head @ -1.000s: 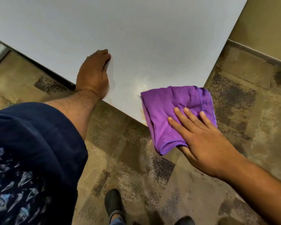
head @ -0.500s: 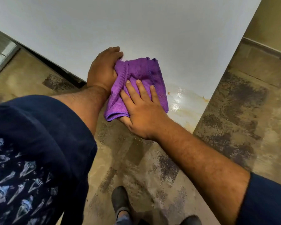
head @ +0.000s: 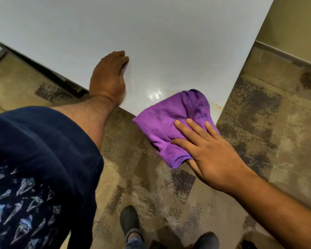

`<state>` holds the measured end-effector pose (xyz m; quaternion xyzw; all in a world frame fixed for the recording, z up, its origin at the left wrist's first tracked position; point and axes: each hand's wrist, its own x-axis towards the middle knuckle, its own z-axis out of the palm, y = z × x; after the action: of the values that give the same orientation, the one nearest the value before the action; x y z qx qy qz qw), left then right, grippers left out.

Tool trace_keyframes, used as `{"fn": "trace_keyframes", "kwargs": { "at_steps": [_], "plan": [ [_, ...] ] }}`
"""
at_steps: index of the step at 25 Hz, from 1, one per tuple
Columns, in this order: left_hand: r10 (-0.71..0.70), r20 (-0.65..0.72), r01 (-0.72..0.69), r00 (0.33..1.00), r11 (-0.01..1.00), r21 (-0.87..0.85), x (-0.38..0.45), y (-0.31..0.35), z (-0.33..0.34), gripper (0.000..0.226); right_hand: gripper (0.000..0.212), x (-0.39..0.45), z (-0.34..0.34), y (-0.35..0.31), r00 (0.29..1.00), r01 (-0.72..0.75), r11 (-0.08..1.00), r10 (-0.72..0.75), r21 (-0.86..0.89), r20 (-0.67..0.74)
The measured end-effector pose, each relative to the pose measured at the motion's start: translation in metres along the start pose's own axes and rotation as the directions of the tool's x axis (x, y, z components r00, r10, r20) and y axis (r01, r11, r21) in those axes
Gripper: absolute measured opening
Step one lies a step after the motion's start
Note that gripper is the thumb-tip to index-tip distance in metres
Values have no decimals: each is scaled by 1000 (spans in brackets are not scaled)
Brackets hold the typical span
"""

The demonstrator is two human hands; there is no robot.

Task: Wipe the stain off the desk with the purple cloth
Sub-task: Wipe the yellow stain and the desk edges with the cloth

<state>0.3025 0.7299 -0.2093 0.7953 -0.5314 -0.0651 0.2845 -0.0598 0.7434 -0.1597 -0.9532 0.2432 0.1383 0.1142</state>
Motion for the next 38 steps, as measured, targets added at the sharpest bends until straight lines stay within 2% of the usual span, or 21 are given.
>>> {"fn": "trace_keyframes", "kwargs": {
  "at_steps": [2, 4, 6, 7, 9, 10, 11, 13, 15, 19, 23, 25, 28, 30, 35, 38],
  "plan": [
    [-9, 11, 9, 1000, 1000, -19, -1, 0, -1, 43, 50, -10, -2, -5, 996, -88, 994, 89, 57, -17],
    [-21, 21, 21, 1000, 999, -36, -2, 0, 2, 42, 47, -26, -5, -5, 969, -237, 961, 245, 142, -42],
    [-21, 12, 22, 1000, 999, -46, -1, -2, 3, 42, 48, -32, -13, -5, 945, -321, 927, 328, 194, -5],
    [-18, 8, 18, 1000, 998, -53, -1, -3, 4, 42, 56, -30, -19, -4, 948, -317, 919, 310, 235, 68],
    [-19, 9, 19, 1000, 998, -62, 0, -2, 4, 41, 89, -17, -37, -4, 946, -297, 869, 214, 395, 242],
    [-20, 11, 21, 1000, 998, -56, 0, -1, 3, 41, 102, -5, -42, -3, 942, -302, 836, 190, 458, 275],
    [-22, 10, 22, 1000, 999, -48, -1, -1, 2, 41, 107, 9, -41, -1, 947, -292, 841, 188, 455, 260],
    [-25, 12, 25, 1000, 999, -40, -1, -1, 1, 42, 100, 40, -25, -3, 963, -259, 934, 229, 247, 143],
    [-25, 20, 26, 999, 999, -41, -1, 0, 3, 42, 96, 67, -11, -9, 958, -285, 953, 282, 102, 47],
    [-15, 16, 15, 1000, 1000, -24, 0, -1, 4, 42, 86, 86, -9, -4, 959, -267, 956, 276, 123, -66],
    [-10, 15, 10, 1000, 1000, -18, -1, 0, 3, 42, 63, 104, -8, 4, 907, -306, 950, 312, 65, -283],
    [-22, 6, 22, 1000, 1000, -12, -2, 0, 2, 43, 54, 110, -15, 32, 876, -332, 941, 335, 69, -348],
    [-13, 3, 13, 1000, 1000, -9, -2, -1, 5, 47, 49, 95, -22, 101, 785, -472, 870, 487, 140, -383],
    [0, -3, 0, 1000, 1000, -1, -2, -1, 4, 50, 48, 85, -20, 111, 784, -481, 859, 510, 172, -353],
    [19, -10, -19, 1000, 1000, 25, -5, 0, 0, 55, 49, 42, 12, 15, 865, -294, 935, 348, 197, -361],
    [13, 4, -13, 1000, 999, 37, -7, 3, 1, 51, 51, 10, 34, -23, 867, -282, 937, 341, 206, -365]
  ]
}}
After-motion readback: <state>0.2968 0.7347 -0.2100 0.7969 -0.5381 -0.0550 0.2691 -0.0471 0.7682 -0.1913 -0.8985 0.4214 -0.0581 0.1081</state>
